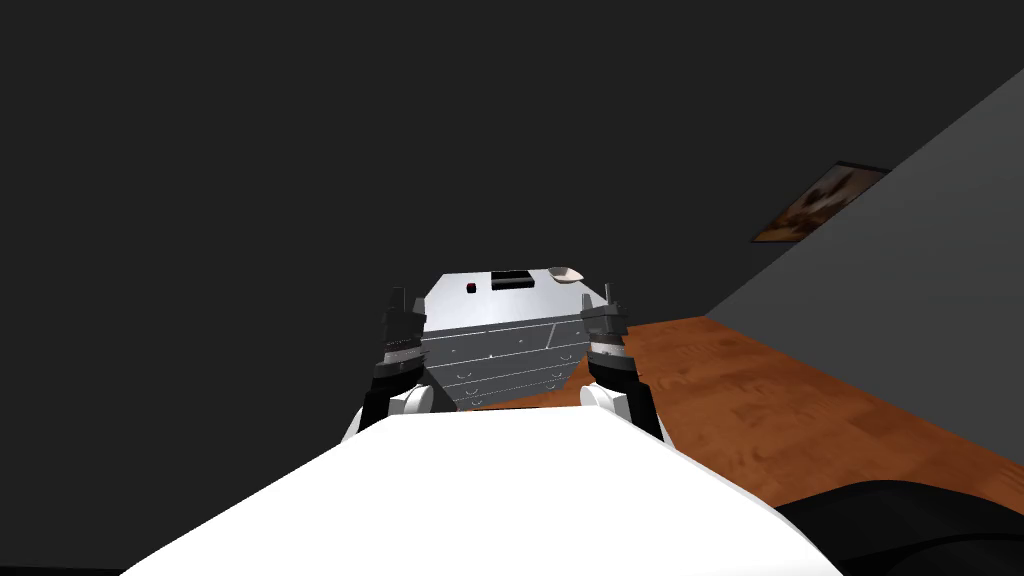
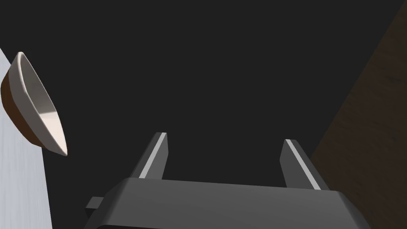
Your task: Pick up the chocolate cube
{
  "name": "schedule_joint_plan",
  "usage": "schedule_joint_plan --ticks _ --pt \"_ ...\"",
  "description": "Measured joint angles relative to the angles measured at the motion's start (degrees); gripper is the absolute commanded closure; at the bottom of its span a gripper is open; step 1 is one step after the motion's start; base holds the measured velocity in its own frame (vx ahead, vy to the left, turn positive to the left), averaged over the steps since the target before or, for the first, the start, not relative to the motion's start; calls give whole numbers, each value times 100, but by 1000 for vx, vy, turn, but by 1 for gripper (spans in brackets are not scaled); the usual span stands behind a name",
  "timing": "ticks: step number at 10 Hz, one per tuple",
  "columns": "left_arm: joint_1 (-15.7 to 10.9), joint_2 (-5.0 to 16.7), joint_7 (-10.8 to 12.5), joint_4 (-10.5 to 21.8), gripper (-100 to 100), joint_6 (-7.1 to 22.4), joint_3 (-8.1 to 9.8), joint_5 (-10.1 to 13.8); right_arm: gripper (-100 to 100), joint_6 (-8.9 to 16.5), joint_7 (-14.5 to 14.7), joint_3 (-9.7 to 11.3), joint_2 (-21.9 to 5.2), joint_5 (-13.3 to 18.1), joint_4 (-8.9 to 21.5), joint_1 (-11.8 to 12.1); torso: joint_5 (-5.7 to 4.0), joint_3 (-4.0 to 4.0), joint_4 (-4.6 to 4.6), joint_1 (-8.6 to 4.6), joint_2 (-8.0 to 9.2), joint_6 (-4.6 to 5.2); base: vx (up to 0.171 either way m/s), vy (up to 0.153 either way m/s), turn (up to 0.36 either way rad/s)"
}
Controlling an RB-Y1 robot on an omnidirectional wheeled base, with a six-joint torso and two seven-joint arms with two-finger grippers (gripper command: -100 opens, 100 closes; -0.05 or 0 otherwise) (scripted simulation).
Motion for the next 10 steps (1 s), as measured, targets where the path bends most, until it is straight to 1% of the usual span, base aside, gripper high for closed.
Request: schedule_joint_plan --ticks 2,4,5,6,8,9,10 --pt "-114 288 61 61 -100 84 24 38 0 0 0 0 0 0 0 0 -2 -1 0 -7 -2 1 2 -32 -35" --pt "-310 650 214 218 -100 207 113 131 0 0 0 0 0 0 0 0 -3 -2 -1 -13 -3 1 4 -46 -44" --pt "-431 785 290 270 -100 329 122 164 0 0 0 0 0 0 0 0 -4 -2 -1 -16 -4 1 8 -50 -47" --pt "-563 927 383 350 -100 458 152 213 0 0 0 0 0 0 0 0 -4 -3 -1 -17 -5 1 10 -55 -40" --pt "-950 1178 625 644 -100 728 257 337 0 0 0 1 0 0 0 0 -4 -2 -1 -19 -4 1 3 -60 -47" --pt "-1130 1264 751 814 -100 859 292 392 0 0 0 1 1 0 0 0 -5 -4 -2 -24 -7 1 10 -52 -12" --pt "-1221 1315 829 862 -100 955 318 425 0 0 0 0 0 0 0 0 -5 -3 -1 -20 -5 0 0 -46 -24"
